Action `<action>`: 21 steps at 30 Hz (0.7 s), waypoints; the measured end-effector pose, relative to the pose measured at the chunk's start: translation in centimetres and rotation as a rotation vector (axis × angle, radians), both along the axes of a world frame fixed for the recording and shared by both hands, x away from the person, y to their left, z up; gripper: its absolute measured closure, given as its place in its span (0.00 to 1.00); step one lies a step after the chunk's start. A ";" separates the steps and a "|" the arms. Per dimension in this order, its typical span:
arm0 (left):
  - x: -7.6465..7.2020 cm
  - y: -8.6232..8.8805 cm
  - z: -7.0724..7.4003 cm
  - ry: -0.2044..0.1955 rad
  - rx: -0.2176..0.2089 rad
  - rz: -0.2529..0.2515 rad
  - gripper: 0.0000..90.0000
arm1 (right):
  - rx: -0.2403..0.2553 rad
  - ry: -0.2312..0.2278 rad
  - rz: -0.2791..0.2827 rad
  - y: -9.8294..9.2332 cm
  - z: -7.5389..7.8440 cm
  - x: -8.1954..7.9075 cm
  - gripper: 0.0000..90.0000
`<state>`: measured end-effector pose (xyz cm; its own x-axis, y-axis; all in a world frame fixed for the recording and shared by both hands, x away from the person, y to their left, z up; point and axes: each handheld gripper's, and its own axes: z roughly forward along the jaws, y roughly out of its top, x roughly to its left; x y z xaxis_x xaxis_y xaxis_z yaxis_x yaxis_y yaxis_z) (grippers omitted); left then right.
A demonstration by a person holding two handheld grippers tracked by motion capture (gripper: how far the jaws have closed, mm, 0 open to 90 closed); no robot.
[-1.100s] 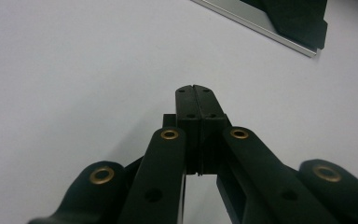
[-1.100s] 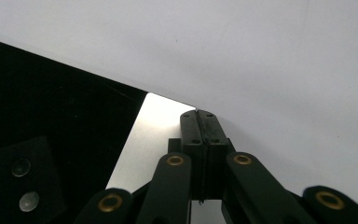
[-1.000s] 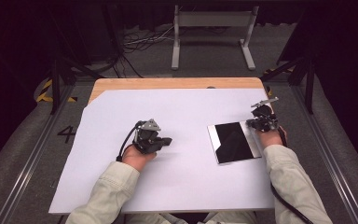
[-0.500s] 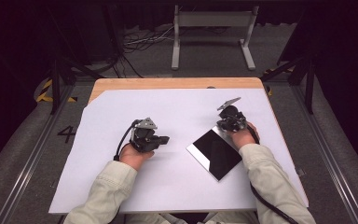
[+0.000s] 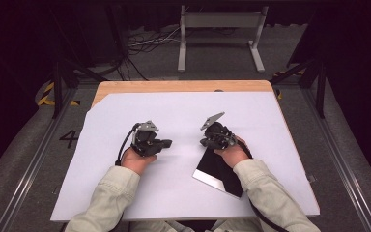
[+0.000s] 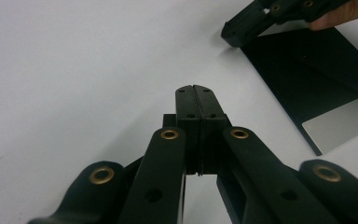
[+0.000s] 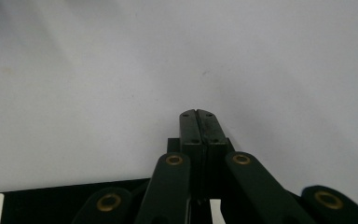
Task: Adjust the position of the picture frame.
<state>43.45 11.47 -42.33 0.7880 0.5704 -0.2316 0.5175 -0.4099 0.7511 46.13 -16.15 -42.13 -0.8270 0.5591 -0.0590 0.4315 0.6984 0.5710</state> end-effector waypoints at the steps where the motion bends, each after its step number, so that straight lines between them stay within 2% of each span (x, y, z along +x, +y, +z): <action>1: 0.0 0.1 0.1 -0.003 0.002 -0.002 1.00 | 0.018 -0.006 0.002 -0.4 0.3 -0.3 1.00; 2: 0.0 0.2 0.1 -0.013 0.002 -0.004 1.00 | 0.038 -0.007 -0.001 -0.9 0.5 -0.7 1.00; 4: 0.1 0.3 0.1 -0.008 -0.004 0.002 1.00 | 0.070 -0.017 -0.006 -2.4 1.1 -1.7 1.00; 8: 0.2 0.3 -0.2 0.004 -0.002 0.007 1.00 | 0.123 -0.044 -0.044 -6.7 2.0 -3.8 1.00; 11: 0.1 0.2 -0.1 -0.001 0.006 0.002 1.00 | 0.112 -0.051 -0.089 -10.1 1.8 -5.3 1.00; 14: 0.1 0.1 -0.1 -0.002 0.003 0.006 1.00 | 0.085 -0.032 -0.098 -12.5 1.4 -6.7 1.00; 17: 0.1 0.1 0.0 -0.003 0.001 0.004 1.00 | 0.046 -0.030 -0.098 -13.7 1.3 -8.0 1.00; 19: 0.2 0.1 -0.1 -0.006 0.005 -0.002 1.00 | 0.030 -0.011 -0.097 -14.2 1.0 -8.5 1.00; 21: 0.2 0.1 -0.1 -0.006 0.007 -0.008 1.00 | -0.011 0.003 -0.092 -14.3 0.4 -8.9 1.00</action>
